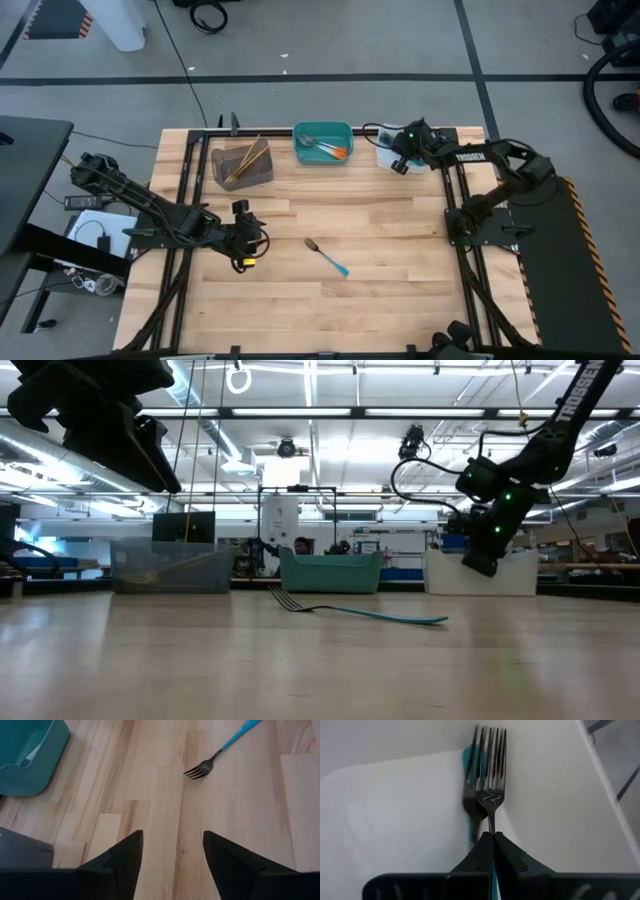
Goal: Sort silverware by color (type)
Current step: Put the blue fork into the white bin
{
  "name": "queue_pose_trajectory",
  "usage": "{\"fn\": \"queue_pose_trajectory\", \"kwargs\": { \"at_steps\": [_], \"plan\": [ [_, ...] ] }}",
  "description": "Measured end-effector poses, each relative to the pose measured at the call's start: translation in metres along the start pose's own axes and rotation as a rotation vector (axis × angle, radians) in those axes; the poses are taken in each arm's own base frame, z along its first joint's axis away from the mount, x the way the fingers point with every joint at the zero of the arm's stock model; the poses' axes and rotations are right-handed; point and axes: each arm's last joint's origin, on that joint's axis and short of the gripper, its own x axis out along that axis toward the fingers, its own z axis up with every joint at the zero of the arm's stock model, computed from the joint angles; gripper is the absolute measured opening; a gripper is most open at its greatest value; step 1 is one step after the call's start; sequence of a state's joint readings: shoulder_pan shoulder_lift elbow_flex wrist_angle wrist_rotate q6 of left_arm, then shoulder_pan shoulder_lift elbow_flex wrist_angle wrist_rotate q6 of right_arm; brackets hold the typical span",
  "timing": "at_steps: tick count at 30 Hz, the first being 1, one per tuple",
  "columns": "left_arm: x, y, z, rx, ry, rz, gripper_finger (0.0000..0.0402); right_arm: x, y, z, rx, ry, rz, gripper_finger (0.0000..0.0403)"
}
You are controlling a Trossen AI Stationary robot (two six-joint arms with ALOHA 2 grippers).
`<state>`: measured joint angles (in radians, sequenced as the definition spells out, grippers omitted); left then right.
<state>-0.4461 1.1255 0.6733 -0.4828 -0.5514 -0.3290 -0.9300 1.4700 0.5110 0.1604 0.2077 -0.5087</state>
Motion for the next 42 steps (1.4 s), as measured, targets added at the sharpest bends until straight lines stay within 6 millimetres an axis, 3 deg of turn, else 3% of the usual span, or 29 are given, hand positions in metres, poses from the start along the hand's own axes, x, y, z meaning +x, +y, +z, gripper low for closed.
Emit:
{"fn": "queue_pose_trajectory", "kwargs": {
  "at_steps": [11, 29, 42],
  "plan": [
    [0.0000, 0.0000, 0.0000, 0.000, -0.001, 0.001, 0.0217, 0.0026, 0.0014, -0.0014, 0.044, 0.006, 0.022, 0.0012],
    [0.0000, 0.0000, -0.0001, -0.026, 0.000, 0.001, 0.0217, 0.0037, -0.0042, -0.0047, 0.094, 0.009, 0.024, 0.0070],
    [0.0000, 0.0000, -0.0001, -0.030, 0.000, 0.001, 0.0217, 0.0020, -0.0049, -0.0039, 0.136, 0.000, 0.026, 0.0155]
  ]
}}
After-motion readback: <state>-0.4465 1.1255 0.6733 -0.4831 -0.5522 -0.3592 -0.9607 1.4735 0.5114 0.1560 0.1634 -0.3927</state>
